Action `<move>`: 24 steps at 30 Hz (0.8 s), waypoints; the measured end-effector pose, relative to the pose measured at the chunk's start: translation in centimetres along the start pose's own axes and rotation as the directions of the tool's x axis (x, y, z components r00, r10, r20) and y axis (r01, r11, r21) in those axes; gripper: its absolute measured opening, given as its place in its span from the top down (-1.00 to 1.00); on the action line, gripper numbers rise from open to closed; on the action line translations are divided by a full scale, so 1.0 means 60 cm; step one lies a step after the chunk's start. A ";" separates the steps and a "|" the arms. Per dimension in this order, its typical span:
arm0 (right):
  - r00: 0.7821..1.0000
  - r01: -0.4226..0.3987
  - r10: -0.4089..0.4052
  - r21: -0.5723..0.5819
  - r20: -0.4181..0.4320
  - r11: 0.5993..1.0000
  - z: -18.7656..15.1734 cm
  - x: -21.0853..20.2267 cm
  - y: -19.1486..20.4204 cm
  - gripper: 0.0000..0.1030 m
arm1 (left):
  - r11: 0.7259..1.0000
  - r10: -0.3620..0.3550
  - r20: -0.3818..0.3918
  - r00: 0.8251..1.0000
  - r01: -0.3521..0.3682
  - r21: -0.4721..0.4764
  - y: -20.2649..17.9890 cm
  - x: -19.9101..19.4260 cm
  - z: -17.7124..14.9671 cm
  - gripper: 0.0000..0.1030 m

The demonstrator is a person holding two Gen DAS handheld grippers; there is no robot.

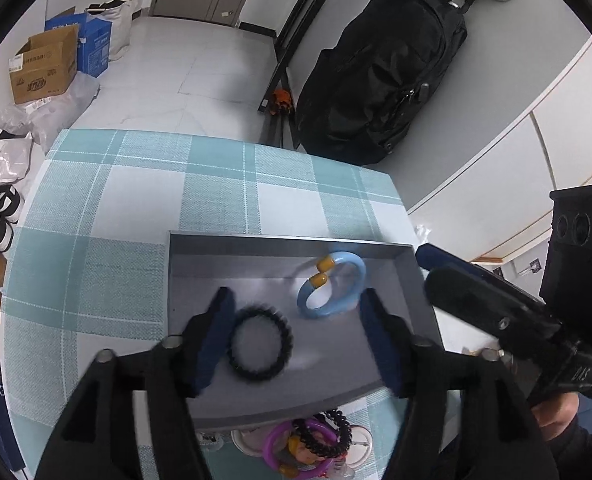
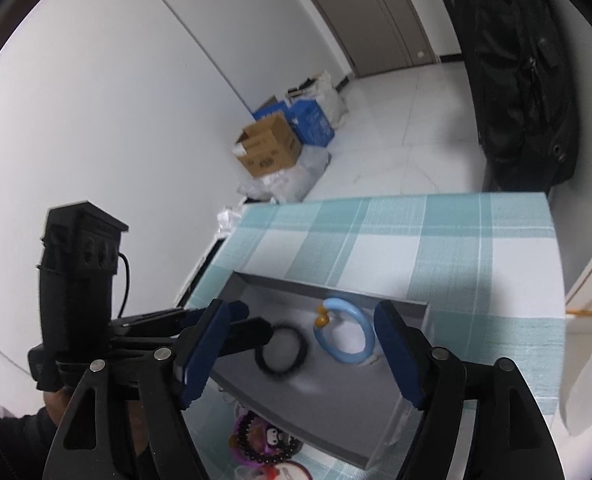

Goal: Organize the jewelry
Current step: 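Carry both bracelets into the grey box and open both grippers, then withdraw both grippers from the box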

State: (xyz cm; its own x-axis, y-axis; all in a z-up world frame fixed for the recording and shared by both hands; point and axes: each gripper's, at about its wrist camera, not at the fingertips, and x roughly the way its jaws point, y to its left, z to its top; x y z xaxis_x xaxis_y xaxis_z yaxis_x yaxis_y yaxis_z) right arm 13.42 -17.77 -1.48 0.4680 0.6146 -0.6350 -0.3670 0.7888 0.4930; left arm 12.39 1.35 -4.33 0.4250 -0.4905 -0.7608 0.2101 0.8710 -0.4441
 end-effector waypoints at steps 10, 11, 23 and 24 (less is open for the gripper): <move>0.997 0.039 -0.037 -0.016 0.074 0.999 -0.005 -0.037 0.006 -0.61 | 0.997 0.057 0.078 0.995 -0.060 0.041 -0.020 -0.031 -0.008 -0.26; 0.996 0.041 -0.040 -0.016 0.082 0.999 -0.008 -0.041 0.007 -0.65 | 0.997 0.057 0.093 0.994 -0.061 0.037 -0.020 -0.038 -0.009 -0.26; 0.989 0.088 -0.081 -0.048 0.128 0.995 -0.058 -0.091 0.036 -0.91 | 0.986 0.162 0.169 0.972 -0.165 0.003 -0.023 -0.084 -0.058 -0.28; 0.988 0.090 -0.082 -0.058 0.130 0.994 -0.063 -0.094 0.040 -0.91 | 0.983 0.180 0.174 0.968 -0.184 0.006 -0.023 -0.087 -0.063 -0.28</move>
State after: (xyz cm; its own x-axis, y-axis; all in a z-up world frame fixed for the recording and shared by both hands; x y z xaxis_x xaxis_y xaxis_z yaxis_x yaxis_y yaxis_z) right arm 6.85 -19.36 1.03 0.5968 0.5431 -0.5906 -0.3692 0.8394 0.3988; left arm 6.55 2.59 -1.53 0.6022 -0.3126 -0.7345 0.1338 0.9466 -0.2932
